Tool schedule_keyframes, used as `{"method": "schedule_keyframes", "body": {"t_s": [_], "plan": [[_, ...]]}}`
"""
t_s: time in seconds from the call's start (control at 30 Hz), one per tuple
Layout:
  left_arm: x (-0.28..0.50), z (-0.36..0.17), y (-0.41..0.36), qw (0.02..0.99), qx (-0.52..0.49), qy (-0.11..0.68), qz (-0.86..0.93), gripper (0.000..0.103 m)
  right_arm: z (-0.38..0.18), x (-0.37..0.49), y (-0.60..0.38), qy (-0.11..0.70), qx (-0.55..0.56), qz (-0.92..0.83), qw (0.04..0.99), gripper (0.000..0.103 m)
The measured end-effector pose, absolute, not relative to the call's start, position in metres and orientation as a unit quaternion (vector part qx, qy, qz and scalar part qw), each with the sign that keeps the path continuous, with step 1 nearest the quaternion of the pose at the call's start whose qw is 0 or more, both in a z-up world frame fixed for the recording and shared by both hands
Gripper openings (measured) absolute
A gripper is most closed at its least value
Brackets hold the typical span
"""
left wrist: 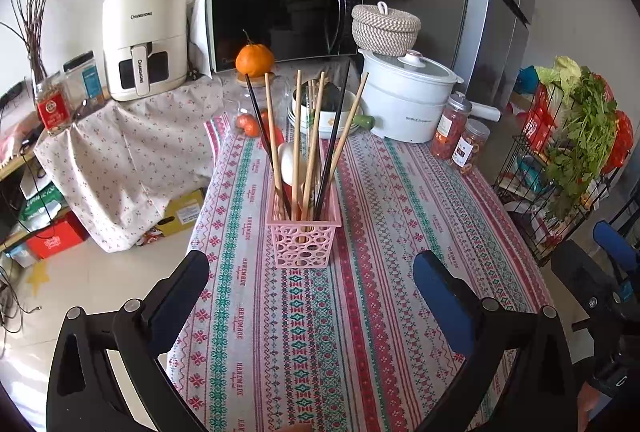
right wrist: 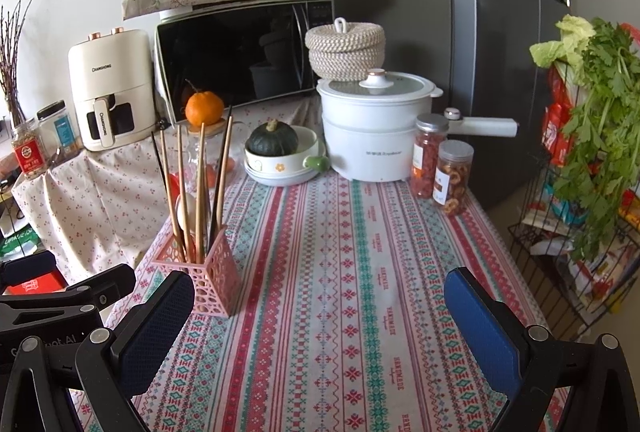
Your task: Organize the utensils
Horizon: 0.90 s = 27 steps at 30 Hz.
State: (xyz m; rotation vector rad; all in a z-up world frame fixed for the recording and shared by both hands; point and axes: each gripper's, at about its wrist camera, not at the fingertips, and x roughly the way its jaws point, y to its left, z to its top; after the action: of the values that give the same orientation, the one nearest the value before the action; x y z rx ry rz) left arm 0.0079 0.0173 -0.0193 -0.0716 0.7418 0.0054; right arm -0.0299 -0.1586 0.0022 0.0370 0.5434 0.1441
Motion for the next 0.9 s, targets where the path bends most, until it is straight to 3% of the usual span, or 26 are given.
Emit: {"method": "schedule_keyframes", "body": {"t_s": [0.9], "plan": [[0.0075, -0.0216, 0.0110, 0.931, -0.030, 0.363, -0.001, 0.103, -0.0018, -0.0263, -0.1587, 0.279, 0.013, 0.063, 0.958, 0.103]]}}
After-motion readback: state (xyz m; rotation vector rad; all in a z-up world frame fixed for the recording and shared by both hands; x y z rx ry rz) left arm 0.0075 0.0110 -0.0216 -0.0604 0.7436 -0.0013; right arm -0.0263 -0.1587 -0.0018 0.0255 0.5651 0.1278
